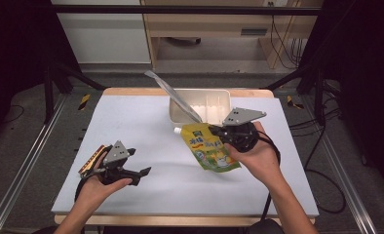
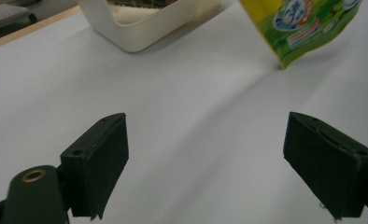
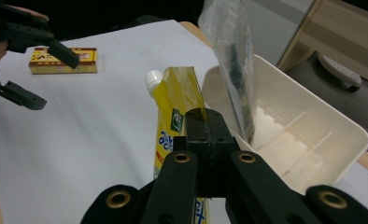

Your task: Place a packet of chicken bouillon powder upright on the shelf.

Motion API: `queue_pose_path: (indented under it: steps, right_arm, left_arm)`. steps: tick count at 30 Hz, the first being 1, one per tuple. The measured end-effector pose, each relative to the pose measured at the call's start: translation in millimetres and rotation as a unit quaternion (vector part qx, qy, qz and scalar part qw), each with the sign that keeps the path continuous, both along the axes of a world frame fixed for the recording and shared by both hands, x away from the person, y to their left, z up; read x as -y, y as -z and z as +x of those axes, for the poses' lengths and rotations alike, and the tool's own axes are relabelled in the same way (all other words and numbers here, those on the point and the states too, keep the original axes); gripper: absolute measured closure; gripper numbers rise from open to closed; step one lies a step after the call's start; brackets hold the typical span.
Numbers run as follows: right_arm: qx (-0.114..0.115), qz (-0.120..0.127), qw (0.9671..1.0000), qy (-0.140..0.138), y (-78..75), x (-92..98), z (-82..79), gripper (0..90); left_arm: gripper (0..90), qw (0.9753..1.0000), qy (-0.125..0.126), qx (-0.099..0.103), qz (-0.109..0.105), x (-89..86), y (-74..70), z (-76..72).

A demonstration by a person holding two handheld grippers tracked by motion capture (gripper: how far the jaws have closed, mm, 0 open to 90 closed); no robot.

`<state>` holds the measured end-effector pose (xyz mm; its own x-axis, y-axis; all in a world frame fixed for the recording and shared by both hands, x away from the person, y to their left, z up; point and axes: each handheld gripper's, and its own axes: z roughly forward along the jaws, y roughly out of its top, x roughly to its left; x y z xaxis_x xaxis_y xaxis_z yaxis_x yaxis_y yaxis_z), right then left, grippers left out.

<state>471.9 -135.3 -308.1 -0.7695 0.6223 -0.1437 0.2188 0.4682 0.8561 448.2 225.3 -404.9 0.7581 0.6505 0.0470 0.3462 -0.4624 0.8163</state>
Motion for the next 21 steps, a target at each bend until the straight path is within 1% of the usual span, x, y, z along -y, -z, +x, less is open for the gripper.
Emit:
queue_pose_path:
  steps: [2,4,10,13,16,18,19,21]
  right_arm:
    - [0.001,-0.003,0.9999,-0.011,-0.7,-5.0,0.3,90.0]
    - [0.001,-0.003,0.9997,-0.023,-0.9,-10.5,0.3,90.0]
    - [0.006,-0.012,0.9983,-0.056,-1.3,-27.4,-1.2,90.0]
    - [0.005,-0.014,0.9977,-0.065,-1.6,-33.1,-2.0,90.0]
    - [0.006,-0.016,0.9973,-0.072,-1.9,-36.9,-2.2,90.0]
    - [0.005,-0.016,0.9969,-0.077,-2.3,-39.0,-2.6,90.0]
    - [0.004,-0.017,0.9968,-0.079,-2.6,-40.1,-2.9,90.0]
    - [0.006,-0.019,0.9962,-0.085,-3.5,-42.2,-3.4,90.0]
  left_arm:
    - [15.8,1.0,0.006,0.002,0.003,2.3,-4.6,2.8]
    - [16.2,0.9999,0.009,-0.001,0.008,3.7,-8.7,6.0]
    - [18.5,0.9988,0.035,0.007,0.033,14.0,-31.9,15.8]
    - [19.4,0.9982,0.047,0.008,0.036,21.0,-41.8,23.6]
    - [20.9,0.9975,0.056,0.009,0.042,27.7,-48.0,32.8]
    - [21.2,0.9971,0.063,0.006,0.042,31.9,-50.4,38.6]
    - [21.5,0.9968,0.068,0.004,0.041,34.2,-51.3,40.5]
    - [22.3,0.9961,0.076,0.005,0.046,37.9,-53.3,43.1]
